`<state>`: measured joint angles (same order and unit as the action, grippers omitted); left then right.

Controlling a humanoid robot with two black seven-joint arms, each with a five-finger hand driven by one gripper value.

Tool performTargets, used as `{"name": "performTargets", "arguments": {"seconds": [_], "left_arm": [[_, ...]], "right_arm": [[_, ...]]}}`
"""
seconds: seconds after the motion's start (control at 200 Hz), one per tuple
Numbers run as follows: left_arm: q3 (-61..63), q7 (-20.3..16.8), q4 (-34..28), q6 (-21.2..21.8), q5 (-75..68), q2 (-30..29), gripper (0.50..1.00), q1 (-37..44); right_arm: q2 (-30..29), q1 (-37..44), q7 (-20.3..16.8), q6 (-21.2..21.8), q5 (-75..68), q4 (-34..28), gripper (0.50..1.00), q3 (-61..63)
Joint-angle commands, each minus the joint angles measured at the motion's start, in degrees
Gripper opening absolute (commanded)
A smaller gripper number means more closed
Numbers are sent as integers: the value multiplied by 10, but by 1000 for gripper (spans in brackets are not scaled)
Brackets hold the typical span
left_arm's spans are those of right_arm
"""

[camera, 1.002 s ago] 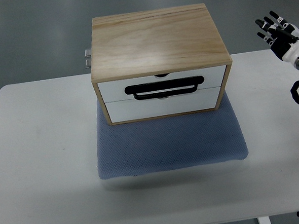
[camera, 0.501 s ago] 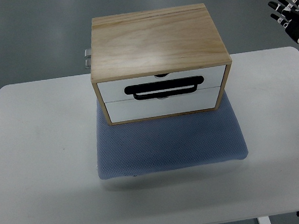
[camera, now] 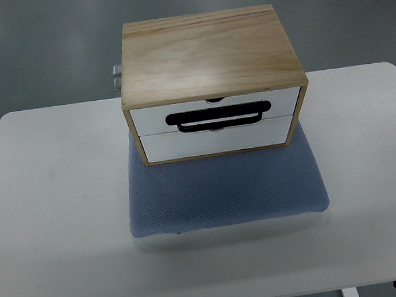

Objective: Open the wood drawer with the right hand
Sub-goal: 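Bring the right hand over the cabinet toward the upper drawer handle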

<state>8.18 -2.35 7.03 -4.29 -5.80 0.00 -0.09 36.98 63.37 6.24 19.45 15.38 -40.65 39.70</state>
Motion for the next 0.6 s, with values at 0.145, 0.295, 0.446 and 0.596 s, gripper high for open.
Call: {"name": "performTargets", "arguments": {"seconds": [0.145,0.295,0.446,0.596], "left_arm": [[0,0,0,0,0,0,1000,0],[0,0,0,0,0,0,1000,0],[0,0,0,0,0,0,1000,0],[0,1,0,0,0,0,1000,0]], "right_arm": [[28,104,0,45,0,-54,944,-150],[56,214,-3,91,4,-132,944,-326],[63,315,-3,118,5,-189,944,-452],[61,391,-4,133,5,-234,944,-516]]}}
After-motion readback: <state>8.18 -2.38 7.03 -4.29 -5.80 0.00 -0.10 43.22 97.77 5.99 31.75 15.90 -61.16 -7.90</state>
